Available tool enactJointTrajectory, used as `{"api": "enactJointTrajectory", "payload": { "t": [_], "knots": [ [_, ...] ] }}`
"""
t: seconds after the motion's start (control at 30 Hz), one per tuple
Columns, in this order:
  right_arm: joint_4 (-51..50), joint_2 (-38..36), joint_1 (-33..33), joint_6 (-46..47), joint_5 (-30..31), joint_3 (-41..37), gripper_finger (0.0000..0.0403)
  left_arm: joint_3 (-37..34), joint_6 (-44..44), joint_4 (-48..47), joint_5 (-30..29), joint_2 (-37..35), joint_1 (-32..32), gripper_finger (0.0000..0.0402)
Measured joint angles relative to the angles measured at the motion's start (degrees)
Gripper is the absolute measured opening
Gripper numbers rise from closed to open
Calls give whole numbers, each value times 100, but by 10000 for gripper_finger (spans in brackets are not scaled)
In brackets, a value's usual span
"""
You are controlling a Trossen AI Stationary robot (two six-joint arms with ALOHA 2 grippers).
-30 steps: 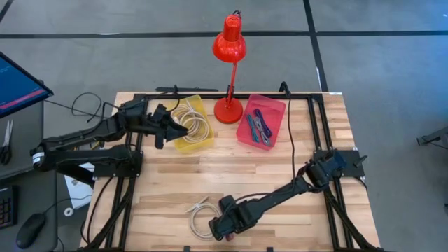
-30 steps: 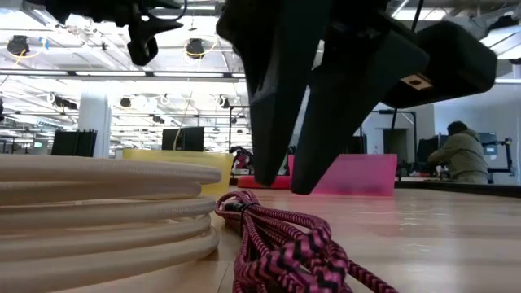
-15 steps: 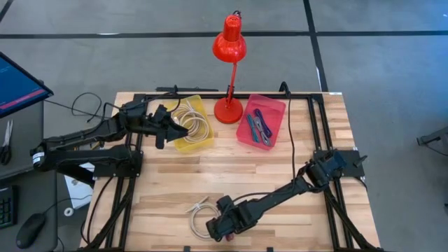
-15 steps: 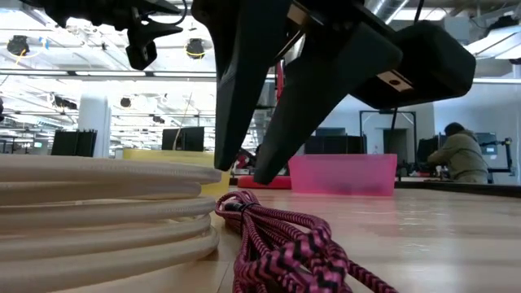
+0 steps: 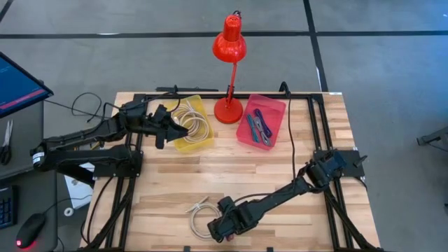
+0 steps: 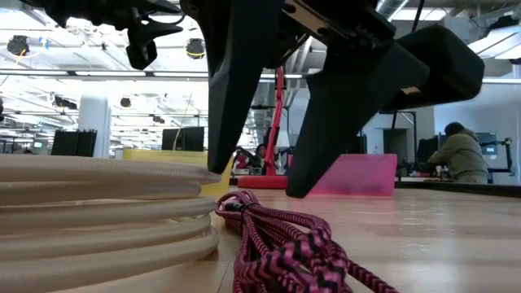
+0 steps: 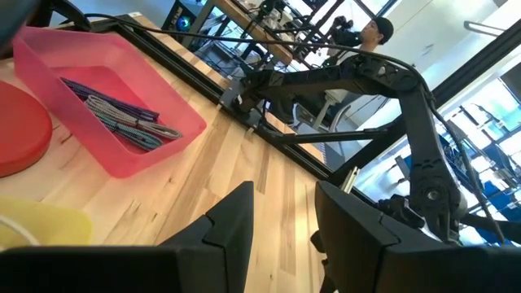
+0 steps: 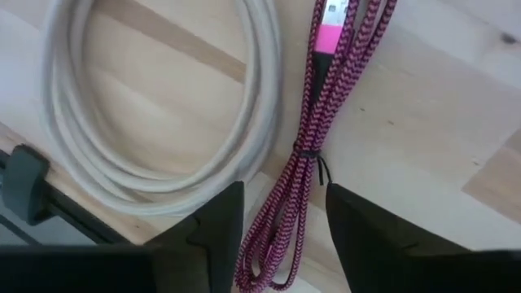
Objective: Pick & Place USB Port
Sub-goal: Put the black and pink charger cable into the pink bin
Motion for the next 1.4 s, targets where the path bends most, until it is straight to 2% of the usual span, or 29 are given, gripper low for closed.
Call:
{"api": "enactJointTrajectory", "payload": {
  "t": [0.33,0.57,0.67,0.8,0.97,1.23,1.4],
  "knots": [
    [-16,145,39,1,-52,-57,121,2,-2,2,-1,0,1,131],
    [447,403,73,46,-385,-19,98,7,-2,6,0,-6,1,131],
    [432,424,114,45,-452,-24,74,9,-2,21,0,-9,-1,131],
    [338,357,107,-151,-411,-26,18,11,-2,24,0,-9,0,131],
    [177,244,75,-366,-361,-32,12,11,0,26,-1,-9,1,131],
    [-1542,-154,-111,-909,17,380,4,11,0,52,-2,-9,0,131],
    [-2233,-701,-329,-1219,606,398,2,11,-2,81,0,-13,-1,131]
  ]
}}
